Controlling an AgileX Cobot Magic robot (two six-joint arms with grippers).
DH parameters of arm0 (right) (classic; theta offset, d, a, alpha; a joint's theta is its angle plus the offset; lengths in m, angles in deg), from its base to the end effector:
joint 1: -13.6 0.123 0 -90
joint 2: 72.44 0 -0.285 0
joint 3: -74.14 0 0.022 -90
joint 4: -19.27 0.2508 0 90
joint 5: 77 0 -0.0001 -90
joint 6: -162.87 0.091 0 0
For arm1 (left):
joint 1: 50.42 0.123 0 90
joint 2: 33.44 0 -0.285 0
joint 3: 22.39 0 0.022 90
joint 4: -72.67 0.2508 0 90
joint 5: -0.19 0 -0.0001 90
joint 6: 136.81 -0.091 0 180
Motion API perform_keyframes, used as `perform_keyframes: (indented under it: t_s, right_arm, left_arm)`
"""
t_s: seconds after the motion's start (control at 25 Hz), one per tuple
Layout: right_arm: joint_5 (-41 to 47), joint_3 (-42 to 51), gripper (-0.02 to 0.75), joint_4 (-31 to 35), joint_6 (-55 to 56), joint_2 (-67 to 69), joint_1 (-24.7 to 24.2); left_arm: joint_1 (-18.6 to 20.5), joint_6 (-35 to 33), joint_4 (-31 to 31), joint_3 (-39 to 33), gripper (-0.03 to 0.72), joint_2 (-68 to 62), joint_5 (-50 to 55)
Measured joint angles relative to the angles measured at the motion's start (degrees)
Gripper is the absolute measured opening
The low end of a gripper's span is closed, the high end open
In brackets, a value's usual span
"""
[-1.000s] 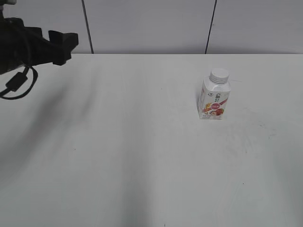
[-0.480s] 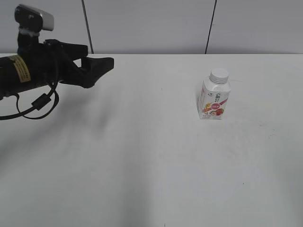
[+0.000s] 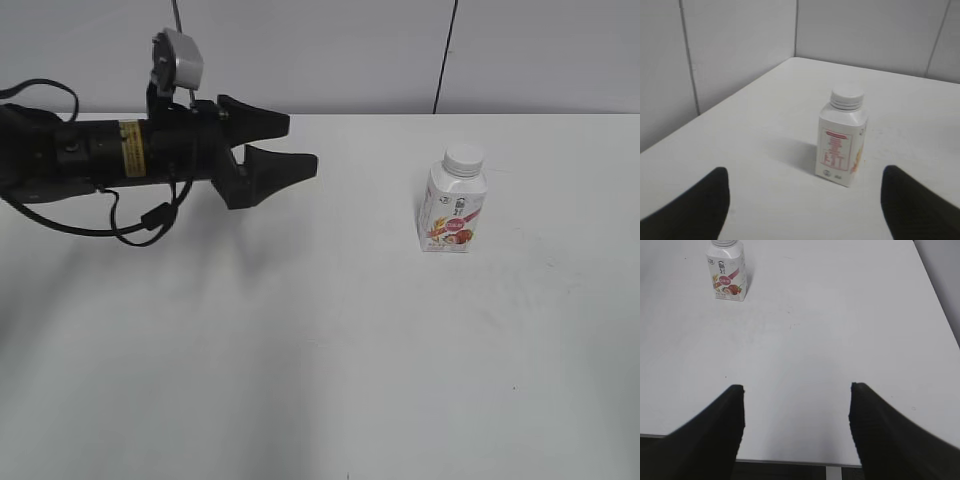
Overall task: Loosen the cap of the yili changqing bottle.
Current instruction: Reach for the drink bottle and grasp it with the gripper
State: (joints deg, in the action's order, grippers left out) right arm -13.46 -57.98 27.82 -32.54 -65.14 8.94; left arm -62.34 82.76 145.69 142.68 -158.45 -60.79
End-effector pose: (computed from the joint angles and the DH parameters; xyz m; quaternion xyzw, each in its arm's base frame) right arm -0.0091 0.0129 0.2774 -0.0858 0.8537 -0.0153 0.5134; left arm 0.3639 -0.1546 0.1597 0.4460 0.6360 -0.3668 0.5119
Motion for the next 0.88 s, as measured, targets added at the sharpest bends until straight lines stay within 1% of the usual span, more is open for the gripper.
perform_keyframes:
  t_s: [0.36, 0.52, 0.72, 0.88]
  right_arm:
    - [-0.1, 0.0, 0.522, 0.0, 0.0, 0.0, 0.0]
    - [-0.1, 0.0, 0.522, 0.0, 0.0, 0.0, 0.0]
    - [-0.1, 0.0, 0.522, 0.0, 0.0, 0.0, 0.0]
    - [-0.1, 0.0, 0.522, 0.0, 0.0, 0.0, 0.0]
  left_arm:
    - [-6.6, 1.9, 1.3, 10.8, 0.565, -10.4, -3.4]
    - [-8.5, 5.6, 1.3, 16.2, 0.565, -14.8, -3.5]
    - [-10.6, 6.5, 1.3, 20.2, 0.606, -17.9, -2.5]
    - [-12.0, 7.4, 1.3, 22.8, 0.623, -20.3, -2.4]
